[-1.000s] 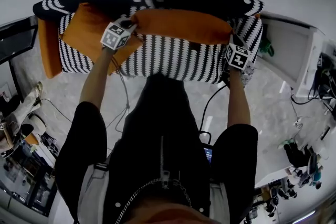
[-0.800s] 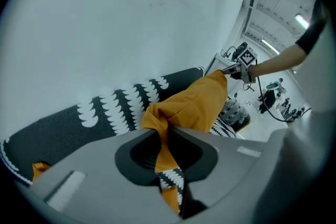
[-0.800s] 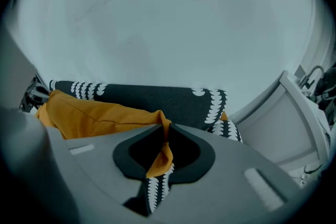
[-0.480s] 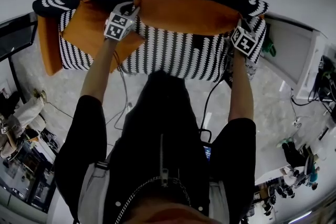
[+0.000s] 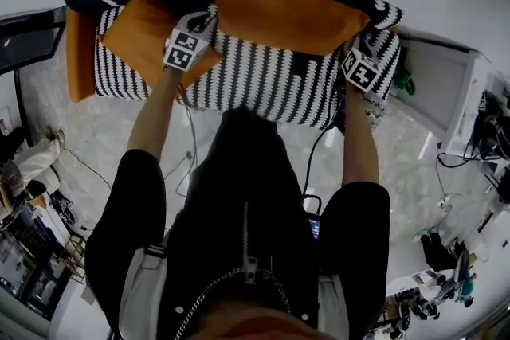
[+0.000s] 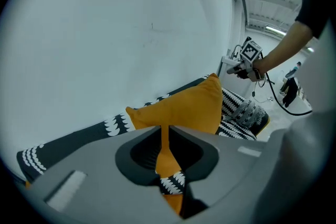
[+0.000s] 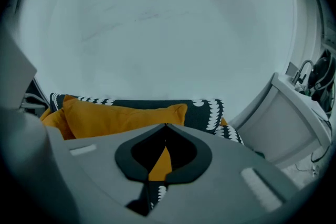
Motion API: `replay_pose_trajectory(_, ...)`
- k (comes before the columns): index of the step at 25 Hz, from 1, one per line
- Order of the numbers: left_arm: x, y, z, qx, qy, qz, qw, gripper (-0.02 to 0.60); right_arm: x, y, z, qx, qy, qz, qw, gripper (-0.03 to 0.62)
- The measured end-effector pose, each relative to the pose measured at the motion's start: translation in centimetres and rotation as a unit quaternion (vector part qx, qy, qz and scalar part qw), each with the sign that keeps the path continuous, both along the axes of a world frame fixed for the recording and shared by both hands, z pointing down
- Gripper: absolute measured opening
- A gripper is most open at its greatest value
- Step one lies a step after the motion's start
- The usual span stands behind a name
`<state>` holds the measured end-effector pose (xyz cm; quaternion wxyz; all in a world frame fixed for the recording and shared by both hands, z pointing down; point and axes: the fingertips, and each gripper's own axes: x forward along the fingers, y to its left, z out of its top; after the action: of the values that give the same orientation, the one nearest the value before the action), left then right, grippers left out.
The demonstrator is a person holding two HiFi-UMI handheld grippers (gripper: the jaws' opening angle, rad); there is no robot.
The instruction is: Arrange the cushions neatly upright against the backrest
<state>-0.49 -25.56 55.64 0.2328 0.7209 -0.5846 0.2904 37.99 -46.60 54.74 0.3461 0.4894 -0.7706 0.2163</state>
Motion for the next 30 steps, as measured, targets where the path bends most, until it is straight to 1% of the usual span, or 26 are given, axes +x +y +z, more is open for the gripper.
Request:
replay_pose_trajectory(1,0.6,0.9,-0.4,0.004,-0.004,-0.003,1.0000,0.048,-0.6,1.3,0.1,-0.001,-0.001,-0.019,1.000,0.005)
replay_pose_trajectory(3,1.8,2.8,-1.6,0.013,-0.015,-0.010,0.9998,0.025,-2.4,4.3,-0.2,0.002,0.001,-0.074,0.997,0.005)
replay_pose_trajectory(5,3.0,4.6,-3.3,0.028,-0.025,-0.019,0.9991,0.011,-4.4,7.5,-0.9,0.005,-0.004,-0.122,0.992,0.005)
replay_pose_trajectory(7,3.9,6.7,-5.0,0.042,-0.035,-0.029,0.9981,0.011,-6.5,10.3,-1.7,0.010,-0.014,-0.161,0.987,0.005)
replay_pose_trajectory(12,6.3,10.8,-7.8,0.056,-0.052,-0.046,0.9960,0.011,-10.7,15.9,-3.2,0.016,-0.047,-0.231,0.972,0.004)
replay_pose_trajectory(16,6.0,13.2,-9.4,0.063,-0.063,-0.066,0.9938,0.011,-14.2,19.2,-4.1,0.017,-0.059,-0.288,0.956,0.005)
replay_pose_trajectory(20,4.8,15.3,-9.9,0.063,-0.067,-0.084,0.9922,0.011,-17.2,21.1,-4.5,0.017,-0.065,-0.315,0.947,0.003)
replay_pose_trajectory(23,2.4,16.9,-8.9,0.060,-0.073,-0.092,0.9913,0.011,-20.1,22.2,-4.9,0.019,-0.081,-0.322,0.943,0.005)
replay_pose_trajectory(25,0.5,17.5,-8.4,0.063,-0.077,-0.089,0.9910,0.011,-21.8,22.9,-4.8,0.018,-0.091,-0.317,0.944,0.005)
replay_pose_trajectory(28,-2.6,18.7,-7.4,0.059,-0.067,-0.085,0.9924,0.011,-24.1,24.4,-3.8,0.011,-0.088,-0.305,0.948,0.005)
replay_pose_trajectory(30,-6.2,19.7,-7.8,0.062,-0.062,-0.091,0.9920,0.011,-26.9,25.4,-3.1,0.007,-0.084,-0.295,0.952,0.005)
